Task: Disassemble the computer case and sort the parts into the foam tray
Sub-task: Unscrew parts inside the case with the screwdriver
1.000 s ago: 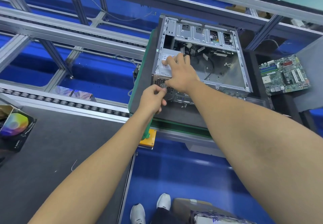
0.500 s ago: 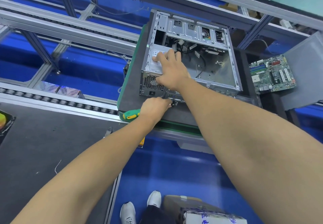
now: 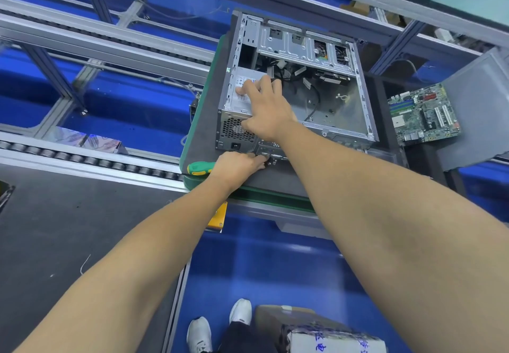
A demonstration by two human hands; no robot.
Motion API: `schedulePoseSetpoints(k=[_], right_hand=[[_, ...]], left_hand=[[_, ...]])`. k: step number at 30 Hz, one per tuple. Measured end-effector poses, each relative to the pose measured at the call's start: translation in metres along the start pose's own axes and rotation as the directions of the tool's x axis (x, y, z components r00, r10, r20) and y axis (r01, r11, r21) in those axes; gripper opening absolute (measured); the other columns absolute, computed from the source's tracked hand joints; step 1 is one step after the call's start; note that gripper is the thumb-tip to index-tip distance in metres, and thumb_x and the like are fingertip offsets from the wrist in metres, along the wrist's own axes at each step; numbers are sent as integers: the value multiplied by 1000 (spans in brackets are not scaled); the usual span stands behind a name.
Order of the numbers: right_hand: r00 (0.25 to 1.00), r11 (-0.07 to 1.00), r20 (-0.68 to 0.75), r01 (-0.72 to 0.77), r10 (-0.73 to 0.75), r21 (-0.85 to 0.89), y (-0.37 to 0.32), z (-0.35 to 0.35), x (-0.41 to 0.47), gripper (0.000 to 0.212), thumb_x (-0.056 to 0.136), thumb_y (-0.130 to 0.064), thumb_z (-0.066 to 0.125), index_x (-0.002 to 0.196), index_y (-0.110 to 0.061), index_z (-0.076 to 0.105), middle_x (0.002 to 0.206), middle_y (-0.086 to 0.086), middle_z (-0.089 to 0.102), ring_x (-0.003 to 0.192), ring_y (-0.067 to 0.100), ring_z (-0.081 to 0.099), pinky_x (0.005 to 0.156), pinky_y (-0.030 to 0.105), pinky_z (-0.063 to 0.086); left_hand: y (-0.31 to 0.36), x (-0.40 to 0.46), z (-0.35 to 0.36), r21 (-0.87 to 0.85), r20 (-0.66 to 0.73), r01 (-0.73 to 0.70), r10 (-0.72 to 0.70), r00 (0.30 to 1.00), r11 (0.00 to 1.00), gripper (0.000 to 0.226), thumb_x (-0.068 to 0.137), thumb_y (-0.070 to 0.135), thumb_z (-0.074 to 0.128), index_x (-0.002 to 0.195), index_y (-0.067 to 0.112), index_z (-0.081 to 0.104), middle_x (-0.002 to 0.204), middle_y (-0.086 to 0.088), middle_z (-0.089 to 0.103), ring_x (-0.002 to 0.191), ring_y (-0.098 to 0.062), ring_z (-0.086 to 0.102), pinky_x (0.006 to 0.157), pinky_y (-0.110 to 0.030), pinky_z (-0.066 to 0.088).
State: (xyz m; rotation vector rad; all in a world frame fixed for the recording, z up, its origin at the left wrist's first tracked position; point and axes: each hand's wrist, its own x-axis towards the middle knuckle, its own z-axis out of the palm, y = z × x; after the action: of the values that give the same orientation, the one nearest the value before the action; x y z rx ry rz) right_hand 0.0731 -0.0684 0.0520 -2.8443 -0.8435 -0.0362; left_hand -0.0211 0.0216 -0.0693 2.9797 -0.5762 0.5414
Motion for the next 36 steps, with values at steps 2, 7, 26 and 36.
schedulePoseSetpoints(k=[2,7,26,36], right_hand=[[1000,1000,3,-5,5,-12,0,0,1,69,65,-31,69,129,-29,43,122,4,36,105,26,30,79,41,50],[1000,999,8,-10,10,-33,0,0,1,68,66,-32,69,129,-29,42,123,4,36,106,27,31,82,43,51],[1000,1000,-2,13,-13,-18,1,0,0,70,67,-34,72,131,-29,43,122,3,36,105,25,30,87,42,50],[999,999,-32,39,-39,-6,1,2,-1,71,66,-39,73,131,-29,46,125,4,37,110,25,32,73,32,38]], left_hand=[[-4,0,0,-52,-75,-13,9,997,999,22,93,39,75,103,19,78,66,-3,66,49,-31,63,39,-31,47],[-10,-1,-5,-76,-223,-54,36,974,996,29,102,41,59,98,18,76,72,-2,68,50,-31,63,38,-35,49],[-14,-6,11,-219,-73,98,-116,991,971,14,82,23,84,88,15,74,87,-5,67,83,-28,67,47,-35,49],[8,7,18,-231,-110,5,-32,993,973,10,82,8,68,91,7,72,89,-12,68,79,-32,67,49,-38,53]])
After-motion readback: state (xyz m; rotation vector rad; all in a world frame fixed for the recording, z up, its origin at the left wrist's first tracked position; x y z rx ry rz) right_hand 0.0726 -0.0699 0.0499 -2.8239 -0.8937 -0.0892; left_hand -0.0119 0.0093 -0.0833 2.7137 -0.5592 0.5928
